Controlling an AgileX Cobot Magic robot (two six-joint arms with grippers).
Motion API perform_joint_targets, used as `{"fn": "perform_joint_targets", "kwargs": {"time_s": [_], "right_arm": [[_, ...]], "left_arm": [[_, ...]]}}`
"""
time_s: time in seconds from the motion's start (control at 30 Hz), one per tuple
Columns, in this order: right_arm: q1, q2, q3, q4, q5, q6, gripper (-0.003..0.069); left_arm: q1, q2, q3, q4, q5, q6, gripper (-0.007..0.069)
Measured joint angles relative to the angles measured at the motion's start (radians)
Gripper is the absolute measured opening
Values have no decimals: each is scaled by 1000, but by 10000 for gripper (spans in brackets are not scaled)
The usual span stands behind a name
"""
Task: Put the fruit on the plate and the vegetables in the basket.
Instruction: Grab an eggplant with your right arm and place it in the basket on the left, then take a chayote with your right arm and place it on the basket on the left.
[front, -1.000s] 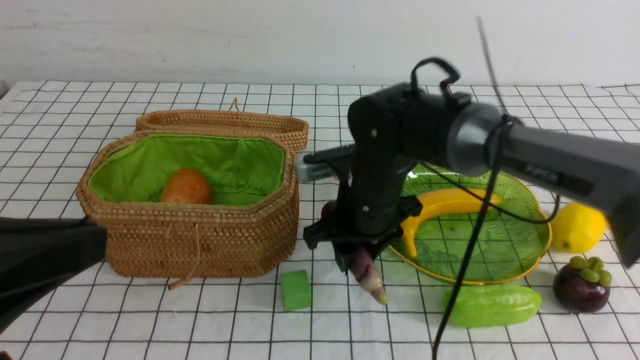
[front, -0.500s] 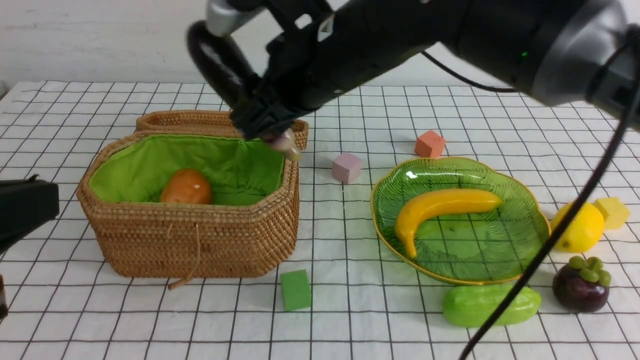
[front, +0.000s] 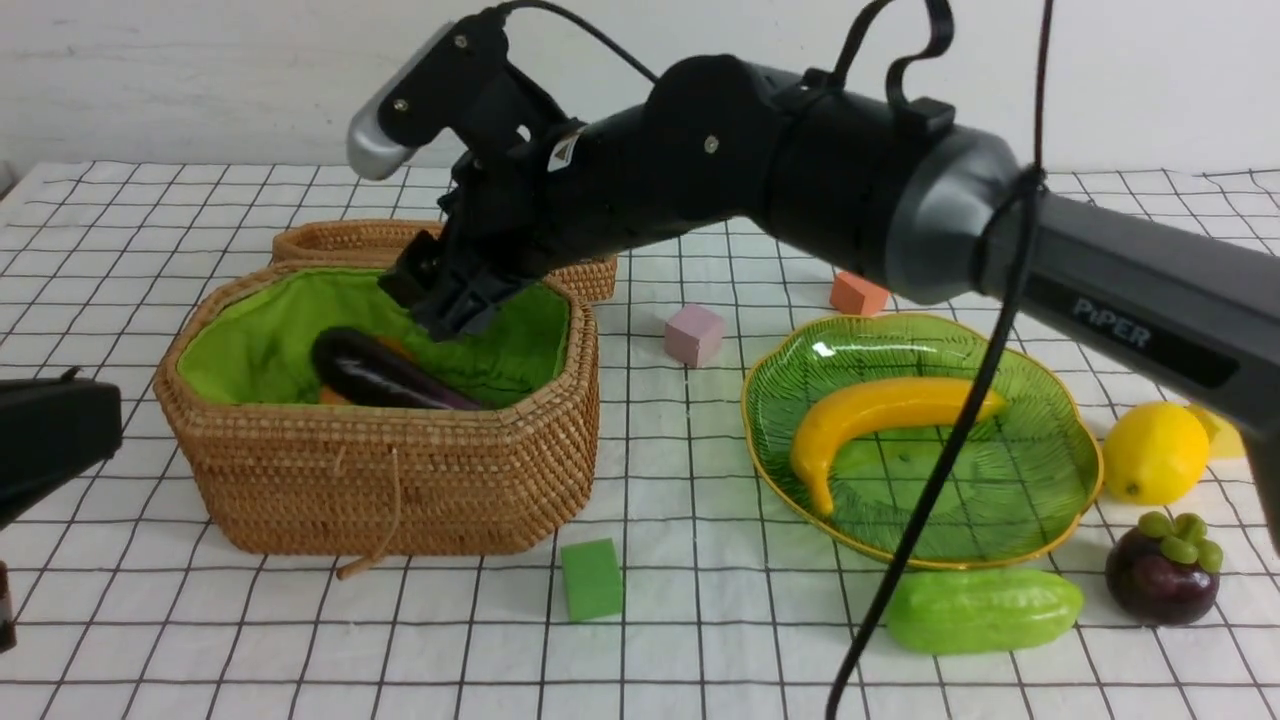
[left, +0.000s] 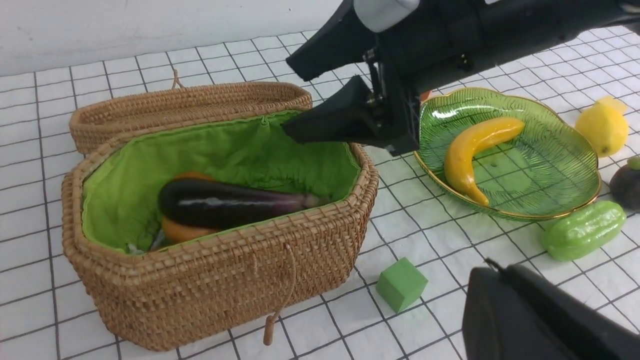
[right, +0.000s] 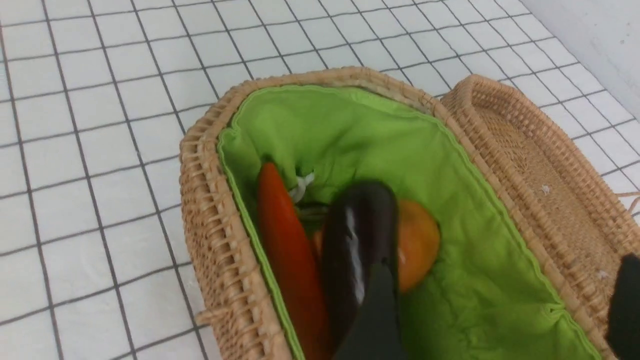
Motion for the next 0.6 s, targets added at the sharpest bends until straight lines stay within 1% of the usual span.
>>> {"fn": "perform_joint_targets", "kwargs": {"time_s": [0.07, 0.1, 0.13, 0.2, 0.23, 0.27, 0.3, 0.37, 0.4, 0.43, 0.47, 0.5, 0.53, 0.57, 0.6], "right_arm": [[0, -48, 0, -57, 77, 75, 588], [0, -61, 0, -71, 87, 84, 583], [0, -114, 0, -126, 169, 160, 556], [0, -202, 0, -226, 329, 298, 486], [-1, -247, -1, -260, 393, 347, 452], [-5, -288, -3, -310, 487, 414, 395], [-11, -324, -3, -339, 547, 453, 353], [-27, -377, -4, -401, 666, 537, 239], [-38, -394, -3, -425, 694, 576, 183], [-38, -394, -1, -429, 698, 584, 171], [-54, -421, 18, -453, 710, 640, 101], [-67, -439, 45, -465, 714, 671, 57], [-80, -461, 82, -475, 714, 690, 22], [-93, -481, 131, -480, 714, 699, 3], [-109, -515, 188, -487, 714, 700, -7]], "left_arm": [[0, 0, 0, -5, 0, 0, -13], [0, 0, 0, -6, -1, 0, -13], [0, 0, 0, -21, -2, 8, -13], [0, 0, 0, -74, -16, 79, -13], [0, 0, 0, -105, -23, 110, -13], [0, 0, 0, -163, -36, 179, -13], [0, 0, 0, -218, -48, 243, -13], [0, 0, 0, -326, -66, 358, -13], [0, 0, 0, -386, -78, 417, -13], [0, 0, 0, -398, -80, 440, -13], [0, 0, 0, -478, -94, 504, -13], [0, 0, 0, -546, -96, 562, -13], [0, 0, 0, -594, -96, 608, -13], [0, 0, 0, -619, -96, 635, -13], [0, 0, 0, -670, -96, 695, -13]]}}
